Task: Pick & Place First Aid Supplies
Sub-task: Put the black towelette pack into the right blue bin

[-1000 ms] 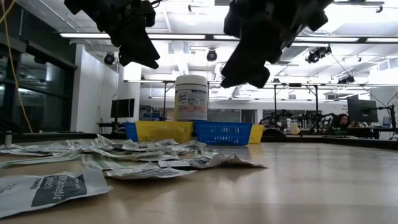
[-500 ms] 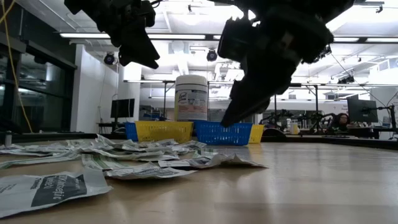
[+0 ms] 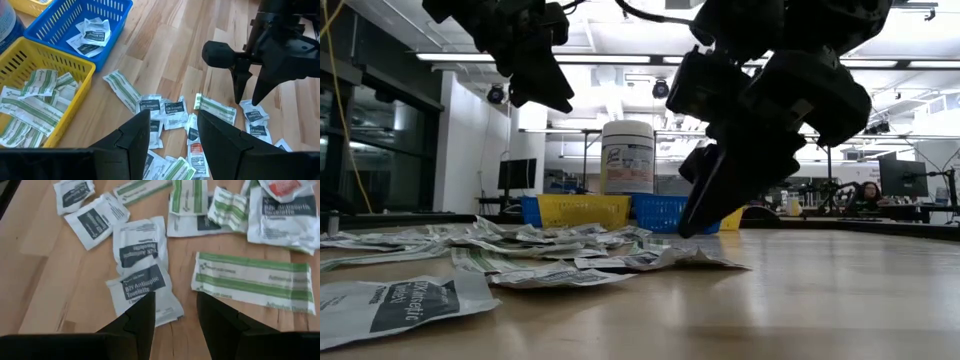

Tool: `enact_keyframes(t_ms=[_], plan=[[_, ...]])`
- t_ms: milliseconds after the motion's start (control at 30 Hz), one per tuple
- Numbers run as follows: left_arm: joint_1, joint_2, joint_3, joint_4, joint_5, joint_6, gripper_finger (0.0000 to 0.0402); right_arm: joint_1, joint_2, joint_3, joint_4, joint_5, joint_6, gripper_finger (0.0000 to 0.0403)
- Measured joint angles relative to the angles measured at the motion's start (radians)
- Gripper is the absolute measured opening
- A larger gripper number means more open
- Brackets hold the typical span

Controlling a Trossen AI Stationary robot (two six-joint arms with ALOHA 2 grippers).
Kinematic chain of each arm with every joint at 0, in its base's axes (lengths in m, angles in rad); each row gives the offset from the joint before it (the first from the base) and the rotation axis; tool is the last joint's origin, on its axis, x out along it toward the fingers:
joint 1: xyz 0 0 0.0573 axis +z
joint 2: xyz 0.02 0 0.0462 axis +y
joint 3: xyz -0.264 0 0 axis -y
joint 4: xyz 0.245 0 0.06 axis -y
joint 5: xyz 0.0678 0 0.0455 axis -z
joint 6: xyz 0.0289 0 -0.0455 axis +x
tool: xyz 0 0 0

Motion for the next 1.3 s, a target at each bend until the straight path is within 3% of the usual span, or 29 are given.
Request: enact_keyframes(t_ms=[367, 1033, 1133, 1300], plan=[[0.0, 0.0, 0.0, -0.002, 0.0, 0.0, 0.0165, 0.028, 0.008, 0.0, -0.013, 0.102, -0.026, 0.0138], [0.0, 0.0, 0.0, -0.001, 0.0, 0.0, 0.0165, 0.035, 0.054, 0.001, 0.027, 0.089, 0.002, 0.0136], [0.0, 0.0, 0.0, -0.002, 0.0, 0.0, 0.0165, 0.035, 0.055, 0.003, 0.016, 0.091, 0.002, 0.0121], [0.0, 0.0, 0.0, -0.002, 0.0, 0.0, 0.0165, 0.034, 0.055, 0.003, -0.002, 0.097, 0.002, 0.0059]])
